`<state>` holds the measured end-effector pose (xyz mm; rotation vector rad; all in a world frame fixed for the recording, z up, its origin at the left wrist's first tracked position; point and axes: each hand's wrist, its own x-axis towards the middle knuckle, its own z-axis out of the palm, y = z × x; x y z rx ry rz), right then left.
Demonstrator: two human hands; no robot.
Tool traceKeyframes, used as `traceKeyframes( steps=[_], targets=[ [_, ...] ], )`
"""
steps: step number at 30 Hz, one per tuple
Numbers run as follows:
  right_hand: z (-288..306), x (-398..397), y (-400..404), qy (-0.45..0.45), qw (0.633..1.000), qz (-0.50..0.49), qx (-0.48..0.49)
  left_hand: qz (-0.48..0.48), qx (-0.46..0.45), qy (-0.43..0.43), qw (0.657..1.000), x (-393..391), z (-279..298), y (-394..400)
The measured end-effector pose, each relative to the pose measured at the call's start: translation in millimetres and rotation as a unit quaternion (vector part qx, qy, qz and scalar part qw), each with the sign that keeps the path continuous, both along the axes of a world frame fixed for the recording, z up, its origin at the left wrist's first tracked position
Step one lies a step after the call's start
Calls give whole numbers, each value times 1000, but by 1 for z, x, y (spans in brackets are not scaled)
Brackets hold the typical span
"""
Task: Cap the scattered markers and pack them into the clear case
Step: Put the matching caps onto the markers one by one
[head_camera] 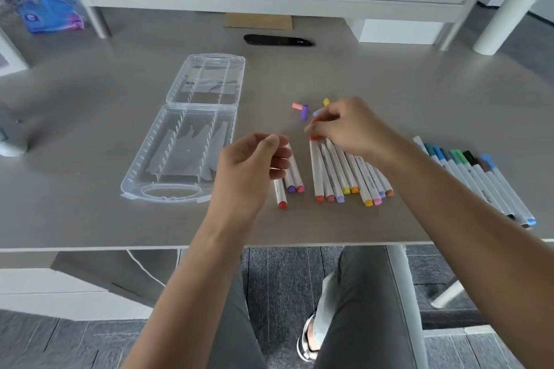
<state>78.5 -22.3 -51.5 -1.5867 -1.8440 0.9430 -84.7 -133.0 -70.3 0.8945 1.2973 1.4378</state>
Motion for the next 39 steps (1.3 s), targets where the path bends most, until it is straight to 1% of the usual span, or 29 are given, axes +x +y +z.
traceKeyframes(
  steps=[3, 5, 6, 7, 9, 11, 12, 15, 23, 28, 30, 31, 34, 36, 38, 39],
  targets=[
    [-7, -13, 3, -131, 991, 24, 28, 3, -1, 5, 1000, -4, -1, -3],
    [-11, -19, 3, -223, 972, 7, 68, 5, -2, 1, 1000, -6, -2, -4],
    [-13, -21, 2, -252, 964, -4, 90, 7, 0, -2, 1000, -8, -2, -5],
    [-14, -23, 1, -260, 959, -10, 111, 10, 2, -5, 1000, -9, -2, -5],
    [-14, -27, -1, -224, 966, 0, 130, 16, 6, -6, 1000, -12, -3, -6],
    [-13, -33, -5, -175, 977, 28, 115, 25, 13, -7, 1000, -15, -4, -7],
    [-13, -36, -6, -167, 980, 38, 105, 33, 17, -12, 999, -16, -4, -8],
    [-13, -44, -8, -200, 974, 31, 103, 48, 20, -27, 998, -19, -4, -10],
    [-7, -62, -7, -305, 943, 8, 132, 42, 12, -38, 998, -19, -4, -12],
    [-6, -66, -4, -323, 939, 3, 121, 39, 7, -25, 999, -19, -8, -9],
    [-6, -61, 1, -292, 952, -4, 87, 39, 8, 7, 999, -18, -11, -8],
    [-6, -56, 3, -257, 964, -10, 63, 43, 13, 38, 998, -18, -12, -7],
    [1, -36, 7, -97, 994, -41, 0, 59, 22, 151, 987, -12, -10, -1],
    [9, -23, 4, 6, 998, -56, -41, 57, 10, 191, 980, -5, -8, 4],
    [15, -14, 1, 60, 994, -61, -67, 41, -6, 209, 977, 3, -6, 13],
    [15, -11, 2, 77, 992, -62, -75, 26, -14, 197, 980, 7, -5, 19]
  ],
)
